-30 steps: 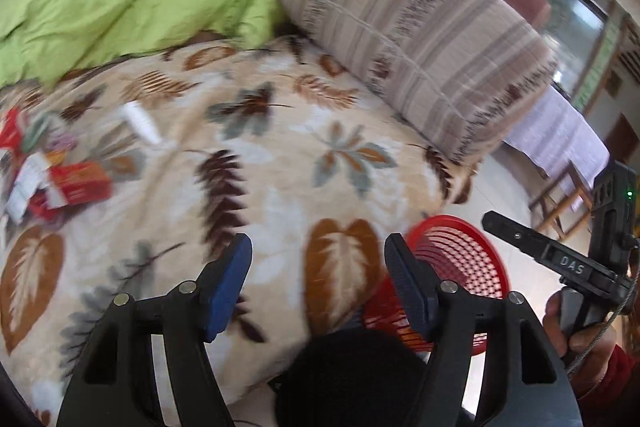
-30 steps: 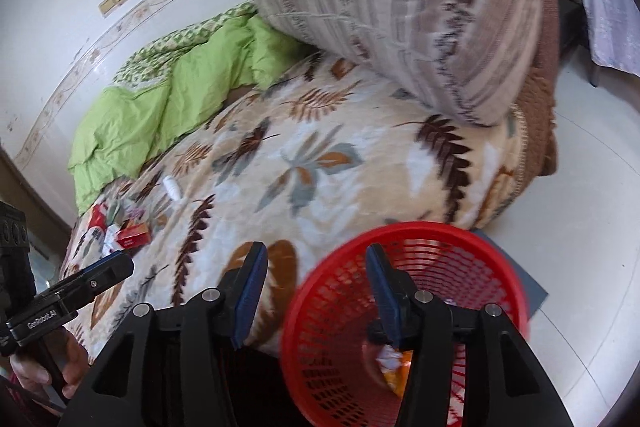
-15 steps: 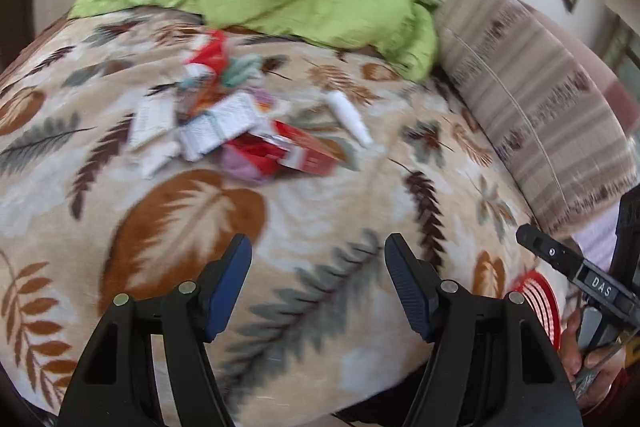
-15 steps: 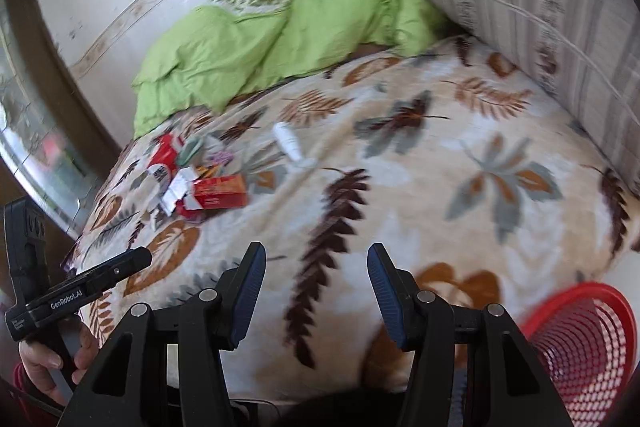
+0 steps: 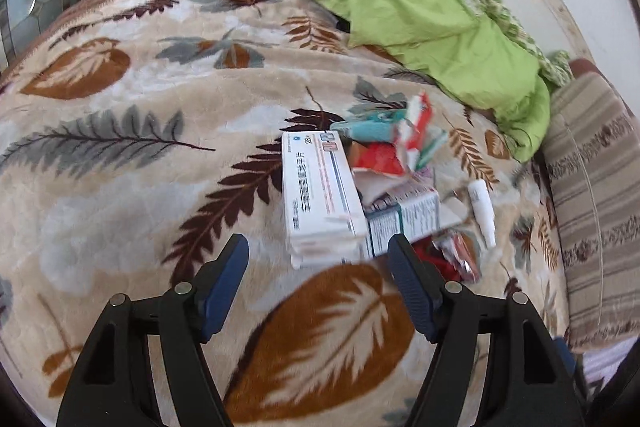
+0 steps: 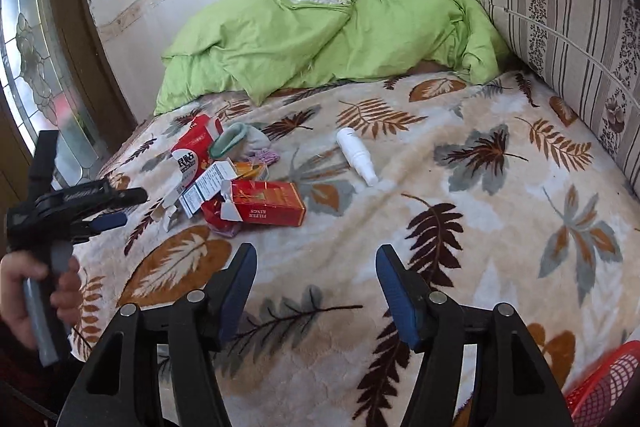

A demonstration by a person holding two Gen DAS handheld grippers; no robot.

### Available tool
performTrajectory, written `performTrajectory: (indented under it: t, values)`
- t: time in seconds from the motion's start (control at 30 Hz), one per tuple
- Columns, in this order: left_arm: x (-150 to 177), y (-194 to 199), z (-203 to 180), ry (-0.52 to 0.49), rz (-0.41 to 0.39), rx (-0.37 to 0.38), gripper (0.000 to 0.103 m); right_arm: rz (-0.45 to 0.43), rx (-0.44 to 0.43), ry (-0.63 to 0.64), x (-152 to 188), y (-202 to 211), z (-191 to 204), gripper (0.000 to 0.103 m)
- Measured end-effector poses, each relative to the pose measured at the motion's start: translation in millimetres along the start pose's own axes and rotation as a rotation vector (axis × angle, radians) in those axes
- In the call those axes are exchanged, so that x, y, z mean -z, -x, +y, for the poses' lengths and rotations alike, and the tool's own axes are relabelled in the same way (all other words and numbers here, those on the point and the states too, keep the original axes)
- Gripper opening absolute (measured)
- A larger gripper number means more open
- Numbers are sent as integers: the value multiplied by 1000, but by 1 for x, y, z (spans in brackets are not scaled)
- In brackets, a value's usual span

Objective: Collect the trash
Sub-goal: 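Grasp the white medicine box with the left gripper, then regrip the white box with the left gripper while the right gripper grasps the red cigarette pack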

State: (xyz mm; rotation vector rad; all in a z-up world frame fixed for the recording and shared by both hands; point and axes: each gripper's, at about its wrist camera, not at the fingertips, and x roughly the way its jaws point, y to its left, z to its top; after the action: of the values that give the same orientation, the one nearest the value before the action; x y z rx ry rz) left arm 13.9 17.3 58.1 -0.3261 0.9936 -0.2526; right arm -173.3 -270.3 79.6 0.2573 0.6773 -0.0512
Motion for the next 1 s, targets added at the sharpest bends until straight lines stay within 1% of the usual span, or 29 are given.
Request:
performTrajectory:
  t: [0.03, 0.17, 0.27, 0.33, 0.37, 0.4, 0.47, 0.53, 0.6, 0.73, 0.8, 0.9, 0.93, 1.0]
  values:
    - [-7, -10, 0, 13, 8, 2, 71, 0, -2, -4, 0, 0, -1, 66]
    - [-17, -41, -2, 23, 41, -38, 71, -3, -2, -10, -1, 0, -4, 66]
    - [-23, -60, 2, 30, 54, -62, 71, -7, -5, -13, 0, 1, -5, 66]
    - [-27, -67, 6, 41, 43, -76, 70, -9, -10, -16, 0, 2, -6, 66]
    - [-29, -69, 6, 33, 25, -80, 66, -9, -10, -17, 0, 2, -6, 66]
    - [-30, -69, 5, 16, 16, -94, 58, -9, -10, -17, 0, 1, -6, 66]
    - [-28, -67, 5, 1, 7, -95, 48, -5, -12, -16, 0, 0, -5, 66]
    - [-21, -60, 6, -7, 2, -88, 48, -1, -17, -17, -1, -1, -4, 66]
    - [-14, -52, 6, -24, -8, -97, 48, 9, -25, -21, -1, -4, -4, 66]
    - [10, -20, 6, -44, -31, -99, 47, 46, -38, -3, -1, -14, 1, 66]
    - [23, 0, 7, -49, -61, -100, 46, 77, -34, 43, -1, -23, 12, 67]
    - [39, 14, 8, -47, -101, -89, 43, 107, -39, 134, -3, -39, 32, 67]
    - [42, 15, 9, -55, -115, -92, 43, 114, -30, 177, -5, -46, 40, 67]
    - [42, 11, 10, -71, -103, -92, 37, 122, 1, 311, -8, -64, 59, 67]
